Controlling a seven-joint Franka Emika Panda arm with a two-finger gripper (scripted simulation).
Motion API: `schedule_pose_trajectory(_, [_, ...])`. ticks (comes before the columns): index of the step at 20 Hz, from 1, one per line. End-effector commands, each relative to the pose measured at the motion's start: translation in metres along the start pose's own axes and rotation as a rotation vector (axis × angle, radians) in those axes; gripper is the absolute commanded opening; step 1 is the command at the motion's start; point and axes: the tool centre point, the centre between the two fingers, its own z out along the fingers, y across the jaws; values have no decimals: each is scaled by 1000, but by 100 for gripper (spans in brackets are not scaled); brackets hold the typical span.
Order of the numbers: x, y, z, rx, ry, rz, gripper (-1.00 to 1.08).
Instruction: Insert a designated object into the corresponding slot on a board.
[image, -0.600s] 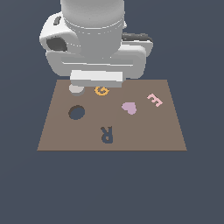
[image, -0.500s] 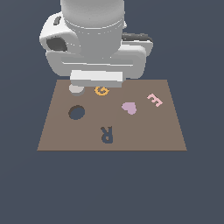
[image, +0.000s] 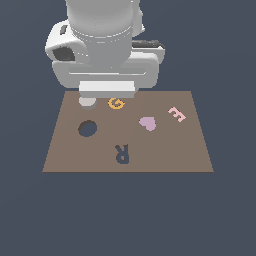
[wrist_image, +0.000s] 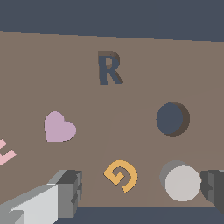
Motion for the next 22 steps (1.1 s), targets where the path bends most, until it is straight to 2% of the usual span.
schedule_pose_trajectory(1, [-7, 6, 7, 1, 2, -23, 100])
schedule_pose_trajectory(14, [-51, 56, 64, 13, 23, -213, 100])
schedule_pose_trajectory(22, [-67, 83, 92, 19, 33, -302, 100])
